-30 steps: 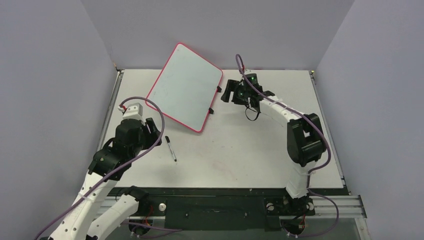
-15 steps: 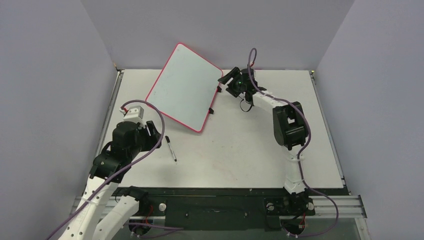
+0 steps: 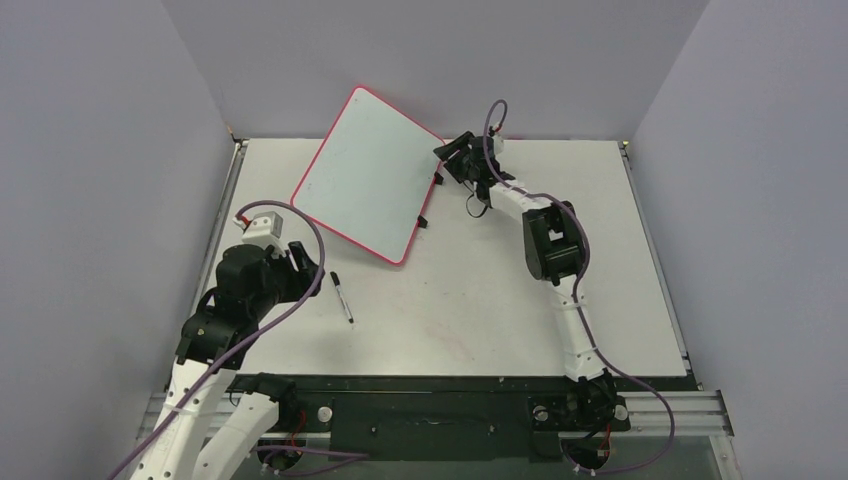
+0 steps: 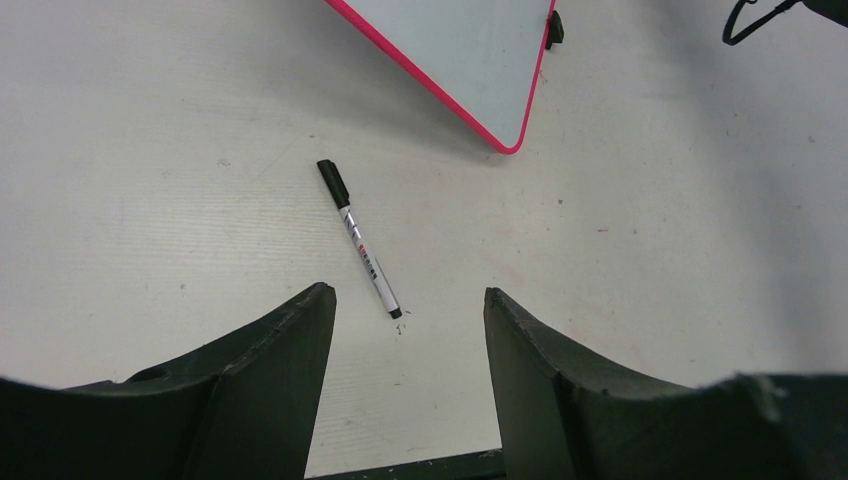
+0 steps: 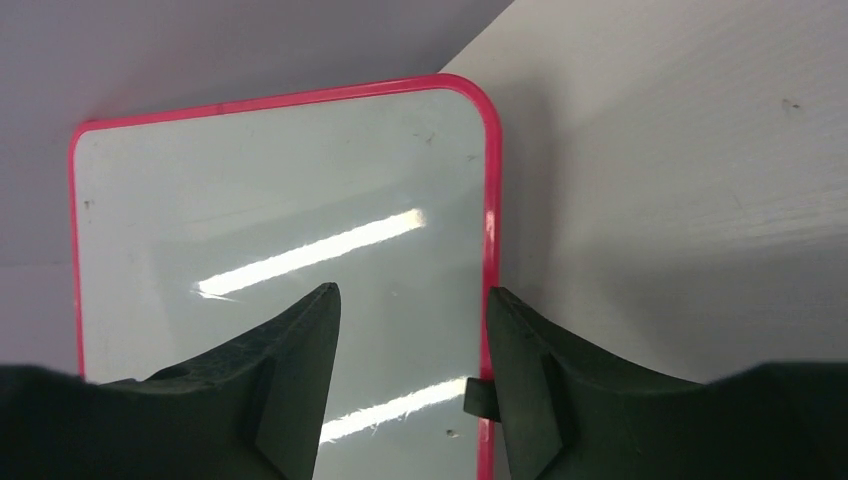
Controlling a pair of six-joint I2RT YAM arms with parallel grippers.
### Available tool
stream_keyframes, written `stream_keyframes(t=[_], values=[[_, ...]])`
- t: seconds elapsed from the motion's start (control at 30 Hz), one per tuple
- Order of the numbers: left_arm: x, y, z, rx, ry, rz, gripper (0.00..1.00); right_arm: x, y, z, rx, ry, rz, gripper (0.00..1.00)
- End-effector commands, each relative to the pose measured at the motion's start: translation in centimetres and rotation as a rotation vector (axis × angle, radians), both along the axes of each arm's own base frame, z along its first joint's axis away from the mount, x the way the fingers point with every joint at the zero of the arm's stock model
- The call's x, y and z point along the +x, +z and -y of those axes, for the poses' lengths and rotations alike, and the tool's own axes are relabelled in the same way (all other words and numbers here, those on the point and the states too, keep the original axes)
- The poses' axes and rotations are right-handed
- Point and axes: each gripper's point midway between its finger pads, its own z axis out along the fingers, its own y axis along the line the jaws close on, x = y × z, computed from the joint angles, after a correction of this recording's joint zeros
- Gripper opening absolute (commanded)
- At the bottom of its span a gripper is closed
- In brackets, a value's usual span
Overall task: Write a sentence on the whiteboard
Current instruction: Move the whiteboard to the center of the board.
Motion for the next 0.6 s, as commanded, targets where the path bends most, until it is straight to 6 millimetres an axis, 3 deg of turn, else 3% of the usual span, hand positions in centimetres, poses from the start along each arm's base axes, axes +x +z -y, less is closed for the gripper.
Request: stream_keyframes(t=[0.0, 0.23, 0.57], values=[[0.7, 1.3, 0.2, -0.015, -0.012, 0.066, 0.54, 1.6, 2.2, 0.8, -0.021, -0.03, 0.059, 0.51], [0.8, 1.3, 0.0, -0.018, -0.004, 0.066, 0.54, 0.9, 1.1, -0.5, -0.053, 0.031, 0.046, 0.49], [0.8, 1.5, -0.3, -0.019, 0.006, 0.079, 0.53, -2.8, -0.5, -2.5, -0.059, 0.137, 0.025, 0.45]])
